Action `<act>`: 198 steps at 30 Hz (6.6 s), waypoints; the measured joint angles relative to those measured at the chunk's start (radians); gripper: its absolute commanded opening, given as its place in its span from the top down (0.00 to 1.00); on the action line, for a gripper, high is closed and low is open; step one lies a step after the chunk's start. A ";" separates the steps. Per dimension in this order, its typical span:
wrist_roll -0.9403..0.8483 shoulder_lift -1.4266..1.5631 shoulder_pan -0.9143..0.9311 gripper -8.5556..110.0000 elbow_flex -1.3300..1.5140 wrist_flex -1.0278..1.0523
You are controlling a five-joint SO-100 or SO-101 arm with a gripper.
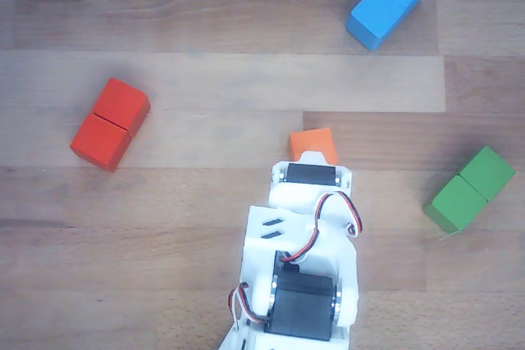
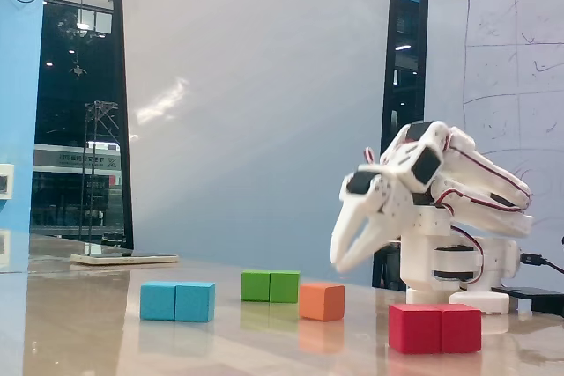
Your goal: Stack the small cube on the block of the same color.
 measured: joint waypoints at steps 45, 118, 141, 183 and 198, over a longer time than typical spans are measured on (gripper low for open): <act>-0.002 -1.531 0.000 0.92 -1.305 0.393; -0.002 -1.543 -0.178 0.92 -1.305 0.393; 0.000 -1.543 0.112 0.92 -1.305 0.365; -0.002 -0.311 0.103 0.92 -0.160 -0.176; -0.002 0.008 0.103 0.92 -0.107 0.067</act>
